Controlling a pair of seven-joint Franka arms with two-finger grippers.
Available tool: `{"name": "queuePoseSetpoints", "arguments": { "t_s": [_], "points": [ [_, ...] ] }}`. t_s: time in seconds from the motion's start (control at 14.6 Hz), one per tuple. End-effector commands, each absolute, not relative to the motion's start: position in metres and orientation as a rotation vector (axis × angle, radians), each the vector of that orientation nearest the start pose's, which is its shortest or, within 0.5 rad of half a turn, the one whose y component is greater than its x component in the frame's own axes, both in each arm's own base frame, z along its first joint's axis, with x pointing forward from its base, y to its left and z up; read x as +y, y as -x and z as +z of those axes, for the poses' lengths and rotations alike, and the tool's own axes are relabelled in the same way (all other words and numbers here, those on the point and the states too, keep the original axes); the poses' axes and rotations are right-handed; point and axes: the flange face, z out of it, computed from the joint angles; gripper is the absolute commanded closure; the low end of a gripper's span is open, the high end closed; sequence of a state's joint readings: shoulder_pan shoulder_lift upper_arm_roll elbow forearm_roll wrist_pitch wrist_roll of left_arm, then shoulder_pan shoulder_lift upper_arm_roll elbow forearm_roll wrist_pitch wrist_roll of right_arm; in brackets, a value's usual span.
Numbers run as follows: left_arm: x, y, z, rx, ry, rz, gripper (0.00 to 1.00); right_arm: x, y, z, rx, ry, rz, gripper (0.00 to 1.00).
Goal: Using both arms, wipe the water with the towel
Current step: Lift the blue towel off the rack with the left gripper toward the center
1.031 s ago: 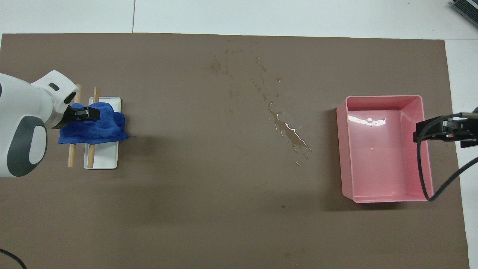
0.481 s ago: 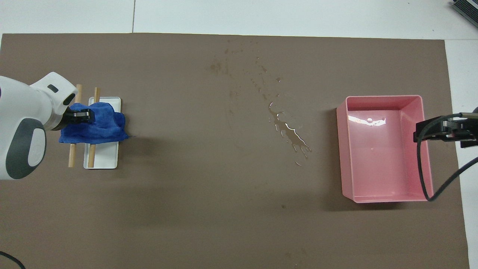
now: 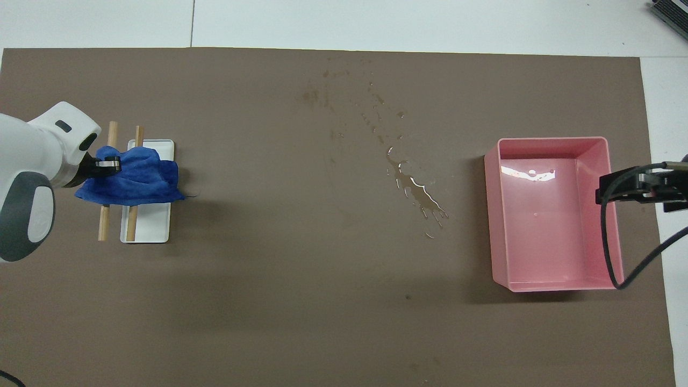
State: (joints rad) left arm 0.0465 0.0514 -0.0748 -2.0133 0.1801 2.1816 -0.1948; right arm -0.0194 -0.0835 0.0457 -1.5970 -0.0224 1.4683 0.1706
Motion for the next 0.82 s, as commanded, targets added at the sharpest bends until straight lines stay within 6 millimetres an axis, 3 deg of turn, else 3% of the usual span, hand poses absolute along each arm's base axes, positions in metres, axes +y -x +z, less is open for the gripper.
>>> {"name": "queuePoseSetpoints", "arguments": {
  "t_s": [0.0, 0.21, 0.48, 0.76],
  "points": [
    [-0.015, -0.576, 0.449, -0.107, 2.985, -0.14, 1.0, 0.012, -0.513, 0.652, 0.263, 3.16, 0.022, 0.0],
    [-0.016, -0.581, 0.489, -0.176, 3.022, -0.058, 1.0, 0.007, -0.514, 0.65, 0.277, 3.159, 0.022, 0.0],
    [-0.017, -0.576, 0.531, -0.397, 3.21, 0.087, 1.0, 0.006, -0.514, 0.65, 0.28, 3.159, 0.022, 0.0],
    [-0.025, -0.563, 0.56, -0.959, 3.307, 0.279, 1.0, 0.007, -0.514, 0.651, 0.277, 3.159, 0.022, 0.0]
  ]
}}
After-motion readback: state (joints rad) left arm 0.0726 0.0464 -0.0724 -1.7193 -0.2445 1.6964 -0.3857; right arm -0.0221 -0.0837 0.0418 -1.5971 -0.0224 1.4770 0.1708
